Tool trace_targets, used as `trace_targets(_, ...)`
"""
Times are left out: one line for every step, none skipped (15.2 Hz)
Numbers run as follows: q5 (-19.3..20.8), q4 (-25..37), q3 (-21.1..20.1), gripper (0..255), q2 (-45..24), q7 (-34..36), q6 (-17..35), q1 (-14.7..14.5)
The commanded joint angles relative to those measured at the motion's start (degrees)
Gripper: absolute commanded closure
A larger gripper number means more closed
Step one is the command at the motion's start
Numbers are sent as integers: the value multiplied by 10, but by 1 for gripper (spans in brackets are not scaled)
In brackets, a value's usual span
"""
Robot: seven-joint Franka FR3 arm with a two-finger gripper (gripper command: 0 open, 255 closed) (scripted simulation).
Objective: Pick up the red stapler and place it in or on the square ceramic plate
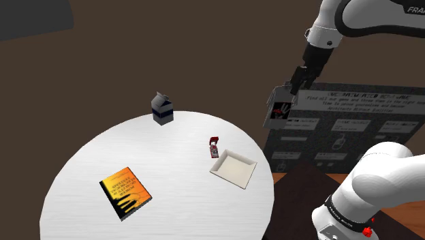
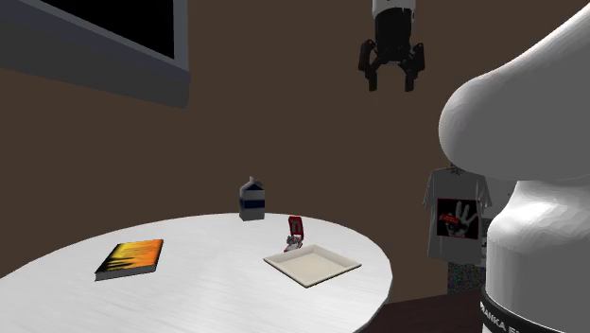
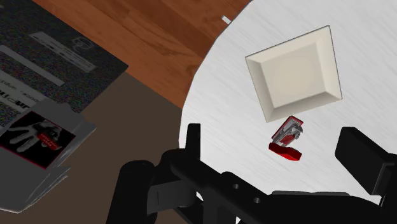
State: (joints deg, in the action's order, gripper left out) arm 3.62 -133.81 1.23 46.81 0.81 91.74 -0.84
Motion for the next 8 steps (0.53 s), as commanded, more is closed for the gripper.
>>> trace_targets(0,0,0,0,0,0,0,0)
trace_targets(-3,-11,-6,0,-8,9,19,-1)
trace_targets(-6,-20,-11,0,-16,17,38,-2)
trace_targets(-9,-29,-17,0,-26,26,57,-4)
trace_targets(-11,-37,-23,0,-36,34,76,-5)
trace_targets(-14,-45,-29,0,-48,43,95,-6)
trace_targets(-16,-51,-34,0,-60,51,114,-7)
trace_targets(-18,-57,-40,0,-73,59,133,-8)
